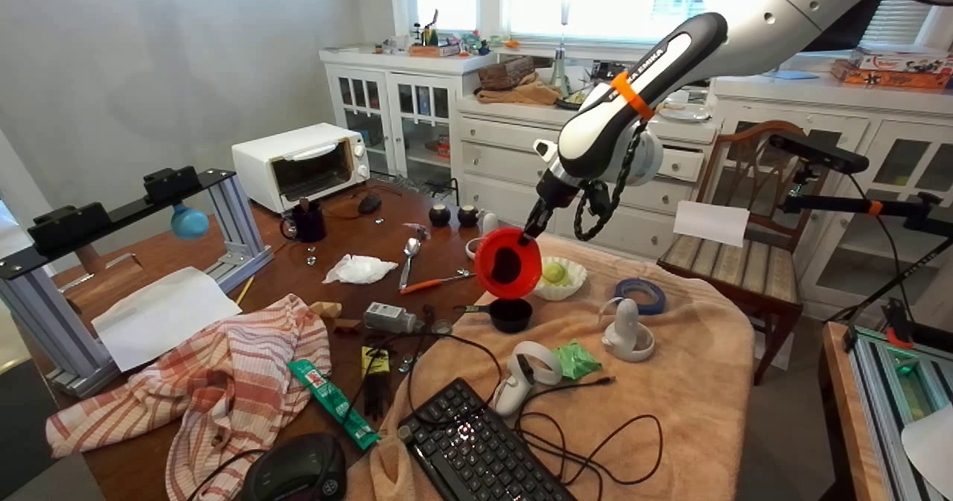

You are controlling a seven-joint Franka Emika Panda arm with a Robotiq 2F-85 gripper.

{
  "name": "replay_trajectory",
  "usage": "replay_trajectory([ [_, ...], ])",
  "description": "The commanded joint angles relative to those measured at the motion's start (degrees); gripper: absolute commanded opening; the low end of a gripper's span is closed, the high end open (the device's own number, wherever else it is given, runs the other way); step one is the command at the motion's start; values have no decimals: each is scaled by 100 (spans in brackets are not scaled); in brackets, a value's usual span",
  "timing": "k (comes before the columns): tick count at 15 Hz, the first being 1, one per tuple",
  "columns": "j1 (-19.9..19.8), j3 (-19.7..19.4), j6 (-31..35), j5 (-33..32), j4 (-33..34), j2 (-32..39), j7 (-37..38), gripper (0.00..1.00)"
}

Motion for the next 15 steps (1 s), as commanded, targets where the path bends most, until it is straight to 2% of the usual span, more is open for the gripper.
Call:
replay_trajectory([
  [1,-320,359,339,30,-268,-53,-372,1],
  [10,-1292,1431,925,-109,-621,61,-717,1],
  [15,-1742,1803,1428,-742,-873,200,-550,1],
])
